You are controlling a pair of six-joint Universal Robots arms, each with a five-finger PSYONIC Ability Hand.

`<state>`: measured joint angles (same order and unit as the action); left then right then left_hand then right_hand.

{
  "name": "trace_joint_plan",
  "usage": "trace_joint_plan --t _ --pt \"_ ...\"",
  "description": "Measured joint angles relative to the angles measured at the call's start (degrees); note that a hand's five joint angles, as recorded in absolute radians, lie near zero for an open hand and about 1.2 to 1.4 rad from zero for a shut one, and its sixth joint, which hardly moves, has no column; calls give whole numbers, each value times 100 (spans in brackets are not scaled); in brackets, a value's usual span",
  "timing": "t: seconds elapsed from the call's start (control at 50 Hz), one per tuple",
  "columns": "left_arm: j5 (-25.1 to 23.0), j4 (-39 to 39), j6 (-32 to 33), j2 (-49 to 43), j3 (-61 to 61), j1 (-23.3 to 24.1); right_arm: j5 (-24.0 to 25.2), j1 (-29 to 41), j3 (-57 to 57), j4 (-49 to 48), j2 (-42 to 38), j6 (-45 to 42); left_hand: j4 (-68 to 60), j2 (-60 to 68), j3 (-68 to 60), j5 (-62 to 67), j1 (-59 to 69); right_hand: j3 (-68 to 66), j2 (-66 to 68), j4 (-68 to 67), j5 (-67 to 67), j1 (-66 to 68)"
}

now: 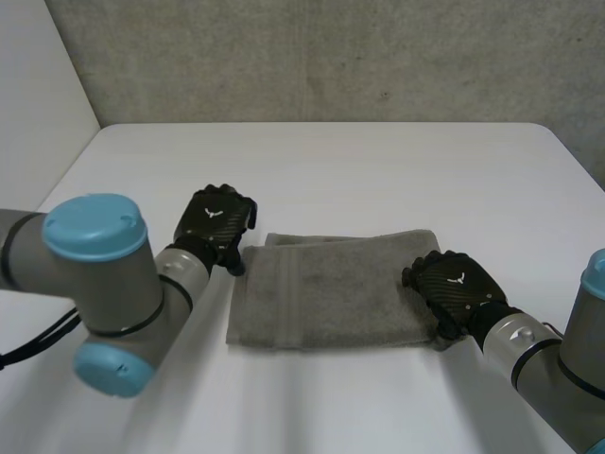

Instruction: Fold the towel.

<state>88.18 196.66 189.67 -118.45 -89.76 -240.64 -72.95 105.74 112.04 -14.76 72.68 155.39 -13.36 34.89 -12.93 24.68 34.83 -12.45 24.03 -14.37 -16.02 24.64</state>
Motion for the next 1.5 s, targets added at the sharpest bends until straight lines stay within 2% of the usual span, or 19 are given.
trace_joint_plan --t 0.08,0.22,0.38,0.56,0.68,0.86,0.96,1.04,1.18,1.38,1.46,1.5 --pt "-395 -14 0 503 -528 88 -1 -16 32 3 31 0 0 -4 0 -5 -2 0 57 0 -55 82" --pt "-965 -82 38 1014 -1163 122 -1 -66 80 17 82 -86 0 -4 0 -4 -3 0 969 0 -786 901" --pt "-1386 -194 316 1262 -1667 73 -25 -91 126 56 132 -348 0 -52 0 -138 -51 0 1103 0 -929 1042" --pt "-1369 -201 866 987 -1744 80 14 -194 208 65 138 -394 0 -63 0 -157 -58 0 1097 0 -890 1027" --pt "-1333 -182 928 721 -1663 89 16 -186 216 62 142 -389 0 34 0 56 38 0 1089 0 -869 1022" --pt "-1295 -183 942 446 -1516 83 5 -175 196 61 144 -386 0 1785 0 1781 1718 0 1092 0 -876 1024" --pt "-1239 -186 985 384 -1452 71 20 -205 187 61 143 -386 0 3945 0 3992 3665 0 1359 0 -1194 1332" --pt "-1229 -155 1007 381 -1388 58 38 -218 183 61 145 -386 0 3985 0 4130 3769 0 1951 0 -1714 1894" --pt "-1239 -92 1045 282 -974 59 10 -220 146 59 146 -381 0 3985 0 4130 3829 0 1990 0 -1728 1937" --pt "-1198 -66 1433 138 539 386 -44 -225 37 59 150 -324 0 3985 0 4159 3863 0 1990 0 -1728 1936" --pt "-1215 214 1405 520 396 570 -43 -224 34 61 150 -311 0 3985 0 4159 3875 0 1990 0 -1729 1936" --pt "-1242 618 1362 718 -53 524 -35 -223 33 61 149 -307 0 3985 0 4160 3876 0 1990 0 -1728 1936"
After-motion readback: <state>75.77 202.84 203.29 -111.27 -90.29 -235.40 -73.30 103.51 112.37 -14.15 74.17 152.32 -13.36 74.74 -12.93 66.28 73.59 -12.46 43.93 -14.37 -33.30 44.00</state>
